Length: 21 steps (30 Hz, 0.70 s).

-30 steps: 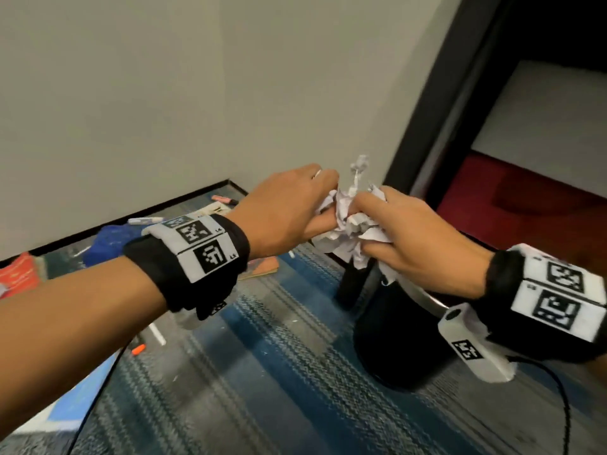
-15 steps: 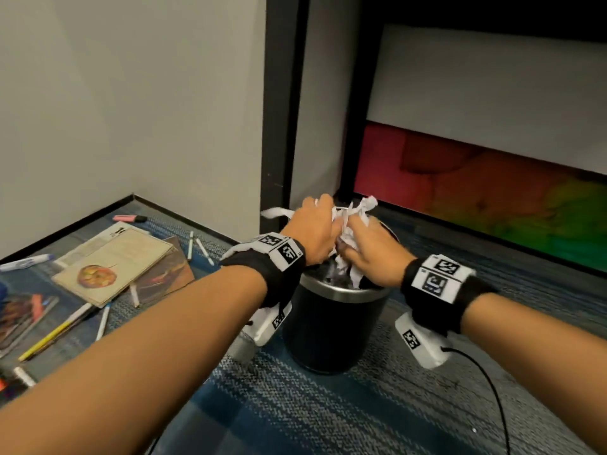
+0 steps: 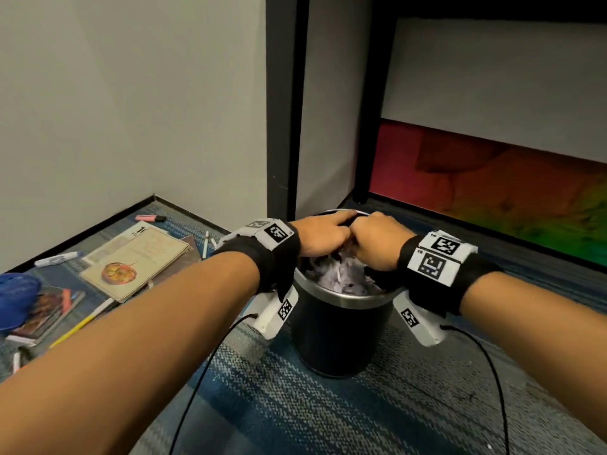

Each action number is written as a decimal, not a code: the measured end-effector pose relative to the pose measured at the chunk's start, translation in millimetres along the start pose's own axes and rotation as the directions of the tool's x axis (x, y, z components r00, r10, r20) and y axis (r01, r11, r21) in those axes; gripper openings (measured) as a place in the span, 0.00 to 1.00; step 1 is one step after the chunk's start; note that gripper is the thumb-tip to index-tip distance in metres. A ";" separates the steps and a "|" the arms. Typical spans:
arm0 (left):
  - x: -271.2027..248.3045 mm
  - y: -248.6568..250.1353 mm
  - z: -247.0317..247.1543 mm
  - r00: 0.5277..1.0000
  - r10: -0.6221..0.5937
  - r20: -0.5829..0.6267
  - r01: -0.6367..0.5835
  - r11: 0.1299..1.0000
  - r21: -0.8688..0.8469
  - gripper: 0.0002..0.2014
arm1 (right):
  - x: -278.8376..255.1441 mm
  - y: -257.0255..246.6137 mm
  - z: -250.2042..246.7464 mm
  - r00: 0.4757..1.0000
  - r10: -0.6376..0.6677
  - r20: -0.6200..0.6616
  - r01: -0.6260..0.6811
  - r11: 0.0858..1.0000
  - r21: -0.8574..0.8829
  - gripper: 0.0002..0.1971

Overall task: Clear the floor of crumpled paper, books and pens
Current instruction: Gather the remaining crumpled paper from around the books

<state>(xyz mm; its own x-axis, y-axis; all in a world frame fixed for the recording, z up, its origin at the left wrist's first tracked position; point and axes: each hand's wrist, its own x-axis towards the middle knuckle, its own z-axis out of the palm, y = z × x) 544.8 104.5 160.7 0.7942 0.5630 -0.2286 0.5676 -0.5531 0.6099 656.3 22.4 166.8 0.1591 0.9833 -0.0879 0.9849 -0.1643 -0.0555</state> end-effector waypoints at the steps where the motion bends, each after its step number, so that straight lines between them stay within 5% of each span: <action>1: -4.4 -0.1 -5.5 1.000 -0.002 -0.030 0.004 0.999 0.051 0.28 | -0.6 -3.2 -7.0 1.000 -0.003 -0.023 0.002 0.999 -0.037 0.14; 7: -49.8 -7.7 -49.1 0.934 0.063 -0.351 0.074 0.929 0.363 0.11 | 1.1 -49.1 -49.8 0.980 -0.143 -0.136 0.110 0.968 -0.227 0.12; 15: -175.4 -114.9 -123.1 0.882 -0.243 -0.404 0.435 0.751 0.496 0.14 | 45.8 -204.3 -64.7 0.904 -0.410 -0.123 0.397 0.911 -0.112 0.15; 21: -294.7 -229.2 -152.0 0.793 -0.433 -0.428 0.608 0.577 0.544 0.13 | 65.7 -355.7 -34.1 0.844 -0.532 -0.066 0.531 0.847 -0.037 0.22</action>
<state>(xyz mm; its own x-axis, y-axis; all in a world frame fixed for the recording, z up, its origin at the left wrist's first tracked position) 147.7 158.6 203.6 0.2917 0.9488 -0.1208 0.9291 -0.3111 -0.2001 318.8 148.1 214.8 -0.3850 0.9227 0.0212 0.9209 0.3855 -0.0571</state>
